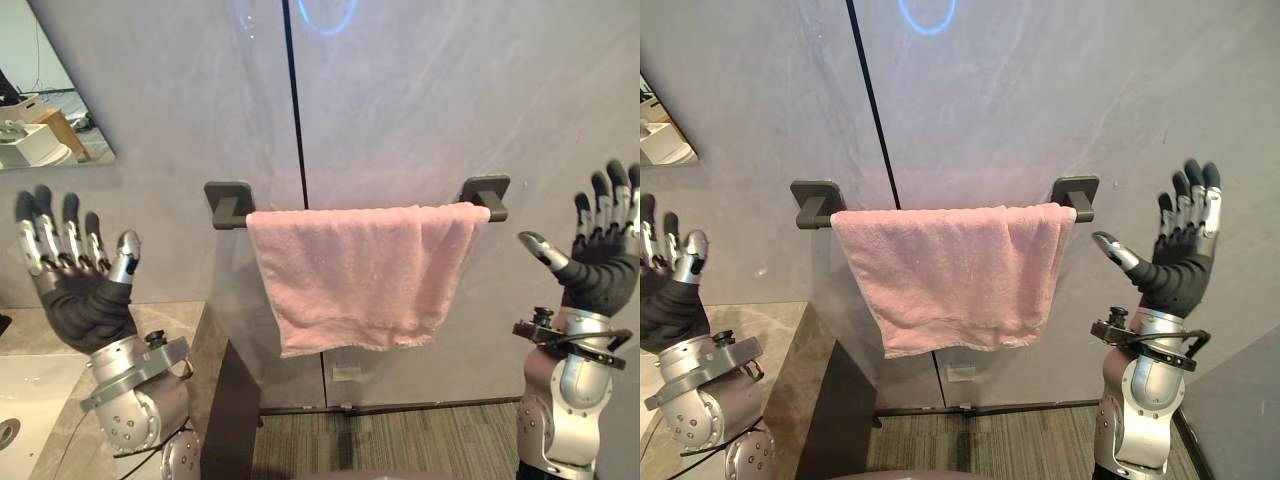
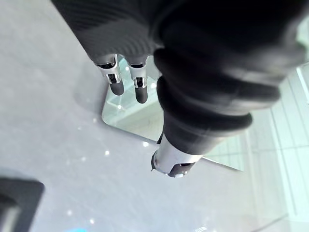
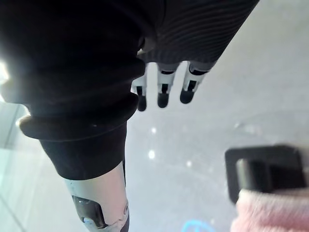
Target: Organize washtable
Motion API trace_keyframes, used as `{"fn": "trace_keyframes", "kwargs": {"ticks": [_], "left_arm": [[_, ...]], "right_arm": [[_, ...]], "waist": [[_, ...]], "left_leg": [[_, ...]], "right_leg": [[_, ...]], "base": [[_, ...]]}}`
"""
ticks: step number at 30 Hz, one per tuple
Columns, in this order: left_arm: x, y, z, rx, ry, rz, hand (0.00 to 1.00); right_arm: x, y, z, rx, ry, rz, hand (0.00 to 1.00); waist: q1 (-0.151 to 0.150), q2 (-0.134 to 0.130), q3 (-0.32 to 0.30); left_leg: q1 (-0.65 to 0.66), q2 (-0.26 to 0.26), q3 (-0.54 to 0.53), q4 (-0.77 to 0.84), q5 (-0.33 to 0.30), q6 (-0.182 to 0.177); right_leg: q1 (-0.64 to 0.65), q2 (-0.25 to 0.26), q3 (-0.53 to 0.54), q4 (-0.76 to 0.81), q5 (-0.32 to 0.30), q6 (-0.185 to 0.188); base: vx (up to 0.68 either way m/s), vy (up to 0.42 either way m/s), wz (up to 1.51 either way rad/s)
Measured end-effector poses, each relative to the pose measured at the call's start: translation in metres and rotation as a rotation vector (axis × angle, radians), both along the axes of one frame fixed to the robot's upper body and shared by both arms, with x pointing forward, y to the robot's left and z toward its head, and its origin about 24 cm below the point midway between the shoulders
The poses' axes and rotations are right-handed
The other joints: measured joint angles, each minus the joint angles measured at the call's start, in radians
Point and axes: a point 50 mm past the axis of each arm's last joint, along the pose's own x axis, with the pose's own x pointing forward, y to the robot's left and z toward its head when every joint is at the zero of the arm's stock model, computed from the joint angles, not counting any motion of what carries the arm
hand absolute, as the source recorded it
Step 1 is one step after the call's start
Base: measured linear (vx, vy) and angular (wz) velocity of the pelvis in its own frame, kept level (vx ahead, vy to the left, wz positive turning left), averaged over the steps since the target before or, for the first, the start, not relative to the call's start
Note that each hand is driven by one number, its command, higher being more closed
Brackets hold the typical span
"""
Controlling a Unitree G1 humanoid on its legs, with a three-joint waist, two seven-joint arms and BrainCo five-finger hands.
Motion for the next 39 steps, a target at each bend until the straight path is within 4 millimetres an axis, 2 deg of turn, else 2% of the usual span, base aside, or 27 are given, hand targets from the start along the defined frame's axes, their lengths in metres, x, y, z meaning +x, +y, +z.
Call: {"fn": "trace_keyframes", "kwargs": {"ticks": [6,8,10,14,18,23,26,30,39], "left_arm": [[0.019,-0.081,-0.004,-0.035,-0.035,-0.669,0.0],[0.024,-0.097,-0.015,-0.05,0.015,-0.8,0.0],[0.026,-0.105,-0.024,-0.062,0.059,-0.858,0.0],[0.029,-0.124,-0.049,-0.053,0.184,-0.991,0.0],[0.03,-0.131,-0.062,-0.059,0.243,-1.049,0.0],[0.031,-0.135,-0.08,-0.056,0.334,-1.078,0.0],[0.033,-0.136,-0.09,-0.049,0.381,-1.072,0.0],[0.034,-0.136,-0.103,-0.019,0.453,-1.059,0.0],[0.042,-0.133,-0.115,0.045,0.511,-1.017,0.0]], "right_arm": [[0.006,0.047,-0.002,-0.053,0.001,0.391,0.0],[0.008,0.056,-0.007,-0.069,0.02,0.476,0.0],[0.011,0.06,-0.014,-0.062,0.051,0.52,0.0],[0.016,0.062,-0.038,-0.114,0.19,0.604,0.0],[0.017,0.061,-0.05,-0.162,0.252,0.629,0.0],[0.019,0.058,-0.094,-0.221,0.492,0.636,0.0],[0.019,0.059,-0.112,-0.271,0.588,0.639,0.0],[0.019,0.059,-0.125,-0.307,0.65,0.626,0.0],[0.022,0.057,-0.129,-0.36,0.677,0.573,0.0]], "waist": [[-0.004,0.003,-0.002],[-0.017,0.002,-0.003],[-0.026,0.001,-0.003],[-0.026,0.0,-0.003],[-0.028,0.002,-0.004],[-0.027,0.002,-0.004],[-0.027,0.003,-0.003],[-0.027,0.003,-0.003],[-0.027,0.001,-0.001]], "left_leg": [[0.0,-0.005,-0.002,0.004,0.001,0.001],[0.0,-0.008,-0.002,0.004,0.001,0.001],[0.002,-0.008,-0.002,0.004,0.001,0.001],[0.005,-0.008,0.001,0.003,0.001,0.001],[0.009,-0.005,0.008,0.003,0.001,0.001],[0.008,-0.005,0.02,0.003,0.0,0.002],[0.001,-0.005,0.025,0.003,0.001,0.002],[-0.002,-0.007,0.024,0.002,0.001,0.002],[-0.012,-0.008,0.014,0.002,0.001,0.002]], "right_leg": [[0.0,-0.001,-0.001,0.002,0.004,0.004],[0.003,-0.003,-0.001,0.001,0.006,0.006],[0.007,-0.004,0.0,-0.001,0.006,0.006],[0.009,-0.003,0.004,-0.003,0.006,0.006],[0.008,0.0,0.013,-0.004,0.009,0.005],[0.001,0.0,0.026,-0.006,0.014,0.008],[-0.009,-0.001,0.03,-0.006,0.018,0.008],[-0.009,-0.002,0.029,-0.013,0.019,0.009],[-0.009,-0.002,0.021,-0.022,0.025,0.008]], "base": [[-0.04,-0.011,0.0],[0.0,0.0,0.0],[0.0,0.0,0.0],[0.0,0.0,0.0],[-0.04,-0.015,-0.06],[-0.06,-0.006,-0.07],[-0.03,-0.003,-0.06],[0.0,0.0,0.0],[0.0,-0.008,0.02]]}}
